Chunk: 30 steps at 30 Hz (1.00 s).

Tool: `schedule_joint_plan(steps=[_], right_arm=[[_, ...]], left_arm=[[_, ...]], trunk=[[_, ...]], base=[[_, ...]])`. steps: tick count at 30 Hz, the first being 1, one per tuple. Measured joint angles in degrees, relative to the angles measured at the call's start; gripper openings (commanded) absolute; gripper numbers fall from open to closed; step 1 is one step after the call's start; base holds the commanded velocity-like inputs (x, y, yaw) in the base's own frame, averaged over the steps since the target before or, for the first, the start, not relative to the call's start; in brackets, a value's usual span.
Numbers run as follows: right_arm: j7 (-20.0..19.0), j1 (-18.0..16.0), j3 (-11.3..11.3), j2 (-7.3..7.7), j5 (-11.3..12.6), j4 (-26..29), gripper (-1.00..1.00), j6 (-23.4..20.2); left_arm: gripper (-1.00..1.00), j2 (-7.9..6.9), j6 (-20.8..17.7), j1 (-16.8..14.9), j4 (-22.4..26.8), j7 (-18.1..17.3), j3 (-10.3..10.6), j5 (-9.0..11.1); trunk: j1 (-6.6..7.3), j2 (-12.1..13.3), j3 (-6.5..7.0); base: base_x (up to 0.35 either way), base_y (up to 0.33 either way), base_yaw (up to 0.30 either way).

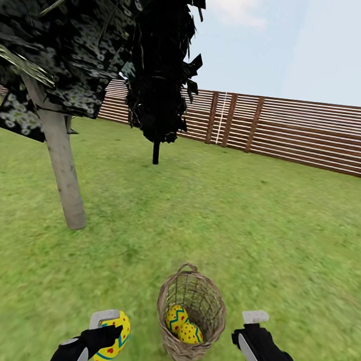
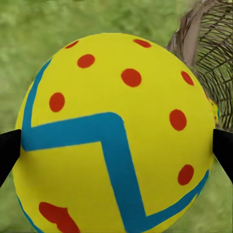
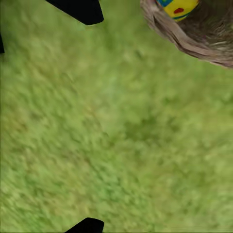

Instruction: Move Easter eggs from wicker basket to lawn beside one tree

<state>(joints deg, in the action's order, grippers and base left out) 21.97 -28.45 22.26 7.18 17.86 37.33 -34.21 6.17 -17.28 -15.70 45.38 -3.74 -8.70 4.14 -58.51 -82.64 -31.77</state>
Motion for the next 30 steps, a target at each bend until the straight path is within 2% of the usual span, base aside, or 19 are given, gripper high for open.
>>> schedule_joint_plan(steps=[6,9,10,13,14,15,19,30], right_arm=[[0.0,0.0,-0.2,0.44,0.1,0.0,1.0,0.0],[-0.9,0.0,-0.3,1.35,0.2,0.1,1.0,0.0],[-4.1,0.0,-0.5,2.11,0.2,0.1,1.0,-0.1],[-19.3,0.0,-0.7,6.41,0.5,0.2,1.0,-0.6],[-22.7,0.0,-0.6,7.51,0.9,0.3,1.0,-0.7],[-24.2,0.0,-0.6,7.98,0.9,0.3,1.0,-0.6],[-25.1,0.0,-0.6,8.54,0.6,0.2,1.0,-0.5],[-25.2,0.0,-0.7,8.9,0.5,0.0,1.0,-0.4]], left_arm=[[-1.0,0.0,0.0,0.0,0.0,0.0,0.0,0.0],[-1.0,0.0,0.0,0.0,0.0,0.0,0.0,0.0],[-1.0,0.0,0.0,0.0,0.0,0.0,0.0,0.0],[-1.0,0.0,0.0,0.0,0.0,0.1,0.0,0.0],[-1.0,0.0,0.0,0.0,0.0,0.1,0.0,0.0],[-1.0,0.0,0.0,0.0,0.0,0.1,0.0,0.0],[-1.0,0.0,0.0,0.0,0.0,0.1,0.0,0.0],[-1.0,0.0,0.0,0.0,0.0,0.4,0.0,0.0]], trunk=[[0.0,0.0,0.0],[0.0,0.0,0.0],[0.0,0.0,0.0],[0.0,0.0,0.0],[0.01,0.0,0.0],[0.02,0.0,0.0],[0.03,0.0,0.0],[0.02,0.0,0.0]], base=[[0.0,0.341,0.293],[0.0,0.342,0.267],[0.0,0.342,0.088],[0.056,0.331,0.021],[0.203,0.281,0.003],[0.226,0.271,0.001],[0.244,0.26,0.0],[0.163,0.324,0.0]])
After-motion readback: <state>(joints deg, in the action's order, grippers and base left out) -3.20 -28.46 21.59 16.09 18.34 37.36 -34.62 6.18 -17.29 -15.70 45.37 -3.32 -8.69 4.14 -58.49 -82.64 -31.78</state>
